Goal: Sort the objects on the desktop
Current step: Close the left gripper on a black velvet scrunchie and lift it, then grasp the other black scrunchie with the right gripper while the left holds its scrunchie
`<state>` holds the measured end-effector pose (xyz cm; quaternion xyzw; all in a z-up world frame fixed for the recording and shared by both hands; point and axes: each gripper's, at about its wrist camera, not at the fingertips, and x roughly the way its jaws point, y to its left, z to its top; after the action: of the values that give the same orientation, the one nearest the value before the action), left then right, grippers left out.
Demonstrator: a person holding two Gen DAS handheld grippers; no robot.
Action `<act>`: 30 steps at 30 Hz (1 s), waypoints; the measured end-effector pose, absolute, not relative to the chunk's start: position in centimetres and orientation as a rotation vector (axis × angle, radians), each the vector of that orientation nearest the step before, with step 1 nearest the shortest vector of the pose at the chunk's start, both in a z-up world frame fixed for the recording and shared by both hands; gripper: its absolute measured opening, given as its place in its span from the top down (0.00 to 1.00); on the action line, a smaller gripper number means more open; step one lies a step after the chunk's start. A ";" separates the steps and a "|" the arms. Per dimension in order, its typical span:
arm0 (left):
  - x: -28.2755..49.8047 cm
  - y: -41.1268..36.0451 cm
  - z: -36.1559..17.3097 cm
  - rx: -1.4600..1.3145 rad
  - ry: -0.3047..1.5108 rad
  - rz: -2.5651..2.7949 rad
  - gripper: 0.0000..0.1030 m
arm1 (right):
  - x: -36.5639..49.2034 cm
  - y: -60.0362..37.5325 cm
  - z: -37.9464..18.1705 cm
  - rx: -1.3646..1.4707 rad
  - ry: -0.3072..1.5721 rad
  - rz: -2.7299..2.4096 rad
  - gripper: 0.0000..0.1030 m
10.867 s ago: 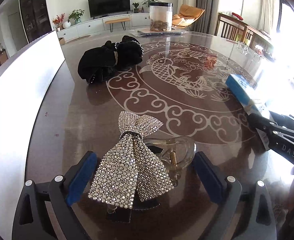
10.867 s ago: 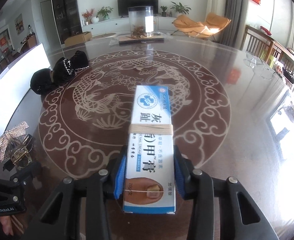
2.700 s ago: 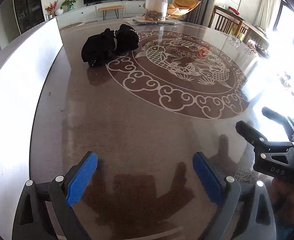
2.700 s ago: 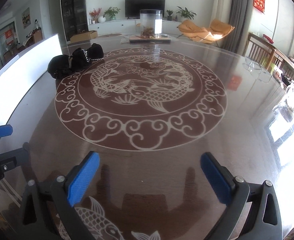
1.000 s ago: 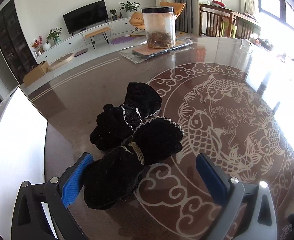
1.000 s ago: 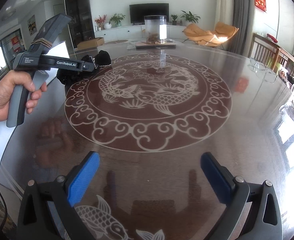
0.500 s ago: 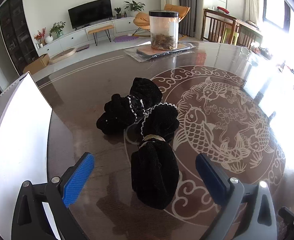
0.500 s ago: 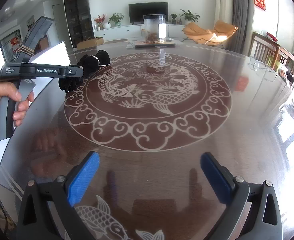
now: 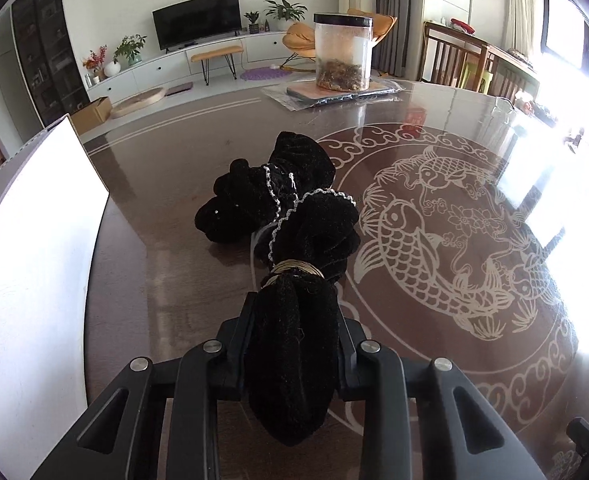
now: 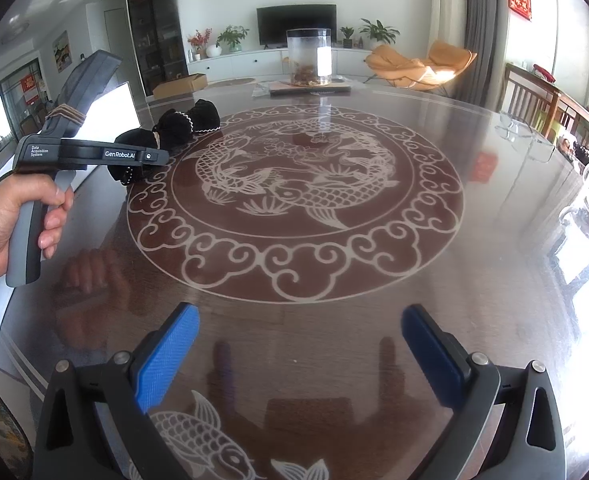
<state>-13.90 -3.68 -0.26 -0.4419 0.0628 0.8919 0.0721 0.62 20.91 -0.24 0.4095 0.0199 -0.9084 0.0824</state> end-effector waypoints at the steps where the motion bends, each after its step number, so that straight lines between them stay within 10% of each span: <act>1: -13.1 -3.8 -0.3 -1.332 0.190 2.697 0.71 | 0.6 20.9 -0.2 1.223 0.058 -2.714 0.02; 30: -6.9 -6.8 -0.8 -1.343 0.038 2.797 0.68 | -8.2 17.3 2.2 1.126 0.188 -2.547 0.02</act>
<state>-6.90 -6.81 -0.76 -0.4328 0.0122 0.9012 0.0193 -8.22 17.32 2.15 0.3972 0.0662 -0.8985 0.1746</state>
